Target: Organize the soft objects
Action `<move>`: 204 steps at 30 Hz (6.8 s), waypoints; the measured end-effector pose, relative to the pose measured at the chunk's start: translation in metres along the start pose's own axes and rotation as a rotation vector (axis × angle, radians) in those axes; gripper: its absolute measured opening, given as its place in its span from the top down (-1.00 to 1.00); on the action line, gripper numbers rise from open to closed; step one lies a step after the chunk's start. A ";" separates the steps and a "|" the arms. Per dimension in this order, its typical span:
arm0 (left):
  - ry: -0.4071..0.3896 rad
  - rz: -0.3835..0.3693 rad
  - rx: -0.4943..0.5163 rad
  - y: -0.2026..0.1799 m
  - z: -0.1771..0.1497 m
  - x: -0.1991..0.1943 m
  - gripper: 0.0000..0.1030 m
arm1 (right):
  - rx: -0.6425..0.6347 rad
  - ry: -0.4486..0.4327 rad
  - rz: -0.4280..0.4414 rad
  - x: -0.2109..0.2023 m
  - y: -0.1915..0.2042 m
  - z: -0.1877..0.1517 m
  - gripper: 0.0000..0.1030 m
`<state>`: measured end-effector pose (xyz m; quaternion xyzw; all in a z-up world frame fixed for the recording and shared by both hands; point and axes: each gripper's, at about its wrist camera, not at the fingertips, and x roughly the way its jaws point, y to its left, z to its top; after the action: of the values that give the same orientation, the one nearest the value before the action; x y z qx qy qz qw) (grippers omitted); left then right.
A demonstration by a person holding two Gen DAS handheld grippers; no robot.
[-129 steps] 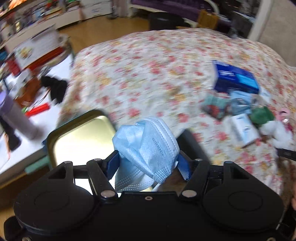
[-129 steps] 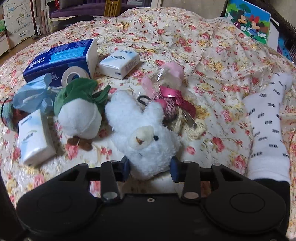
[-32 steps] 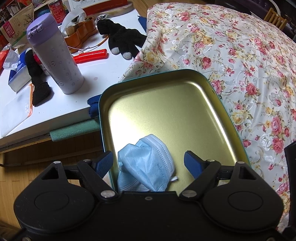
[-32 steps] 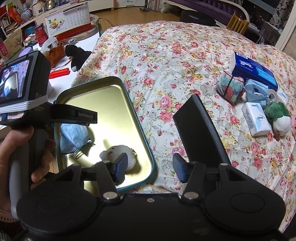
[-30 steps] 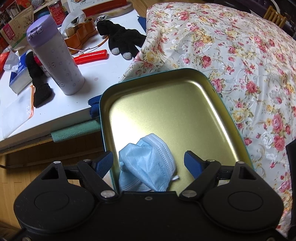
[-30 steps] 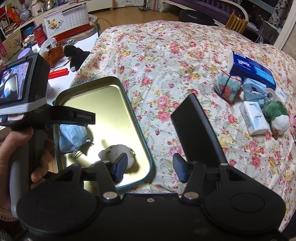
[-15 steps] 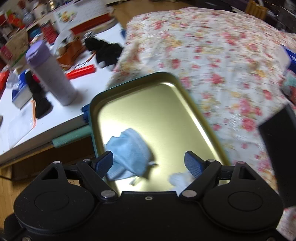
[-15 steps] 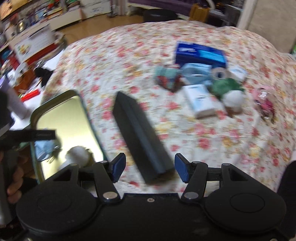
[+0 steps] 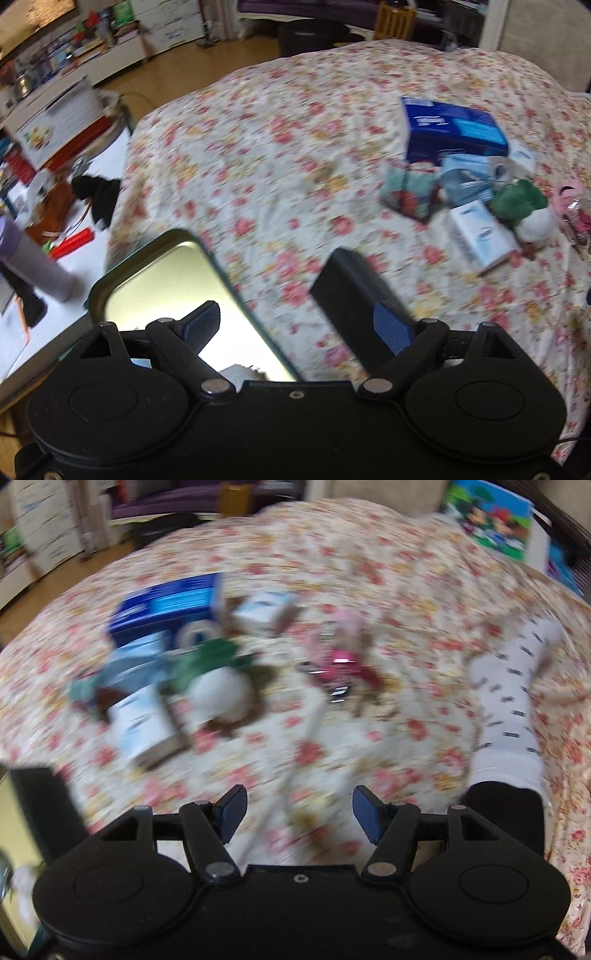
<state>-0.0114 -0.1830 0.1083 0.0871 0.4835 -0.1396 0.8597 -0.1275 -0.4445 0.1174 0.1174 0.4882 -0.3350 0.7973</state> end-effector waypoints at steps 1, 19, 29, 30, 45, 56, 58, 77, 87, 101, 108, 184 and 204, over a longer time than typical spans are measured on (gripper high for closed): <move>-0.002 -0.008 0.014 -0.009 0.004 -0.001 -0.71 | 0.020 0.006 -0.007 0.007 -0.007 0.006 -0.20; 0.076 -0.111 0.121 -0.120 0.059 0.041 -0.77 | 0.182 0.012 -0.042 0.096 -0.048 0.110 -0.70; 0.138 -0.140 0.116 -0.153 0.062 0.082 -0.82 | 0.229 0.126 0.045 0.126 -0.058 0.105 -0.37; 0.141 -0.141 0.110 -0.156 0.062 0.085 -0.82 | 0.231 0.121 0.052 0.122 -0.060 0.105 -0.36; 0.175 -0.138 0.056 -0.158 0.062 0.104 -0.01 | 0.221 0.022 0.048 0.093 -0.070 0.087 -0.36; 0.035 -0.168 0.055 -0.094 0.053 0.009 0.00 | 0.135 -0.120 0.092 0.041 -0.059 0.065 -0.36; 0.021 -0.150 0.043 -0.073 0.047 0.000 0.00 | 0.123 -0.137 0.100 0.030 -0.056 0.054 -0.36; 0.003 0.051 -0.304 0.131 -0.018 0.000 0.00 | -0.099 -0.219 0.339 -0.087 0.049 -0.049 -0.37; -0.024 0.056 -0.387 0.169 -0.020 0.019 -0.01 | -0.297 -0.160 0.449 -0.117 0.144 -0.086 -0.37; -0.019 0.080 -0.333 0.181 0.009 0.067 -0.01 | -0.455 -0.082 0.453 -0.116 0.226 -0.108 -0.37; 0.042 0.041 -0.309 0.190 0.003 0.095 -0.01 | -0.504 -0.029 0.422 -0.095 0.254 -0.111 -0.37; 0.106 0.154 -0.442 0.227 -0.014 0.097 -0.73 | -0.587 0.130 0.264 -0.023 0.363 -0.095 -0.39; 0.113 0.156 -0.432 0.225 -0.014 0.099 -0.73 | -0.597 0.171 0.261 -0.016 0.363 -0.101 -0.39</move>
<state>0.0987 0.0184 0.0199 -0.0540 0.5415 0.0390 0.8380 0.0322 -0.1141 0.0305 -0.0322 0.6106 -0.0614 0.7889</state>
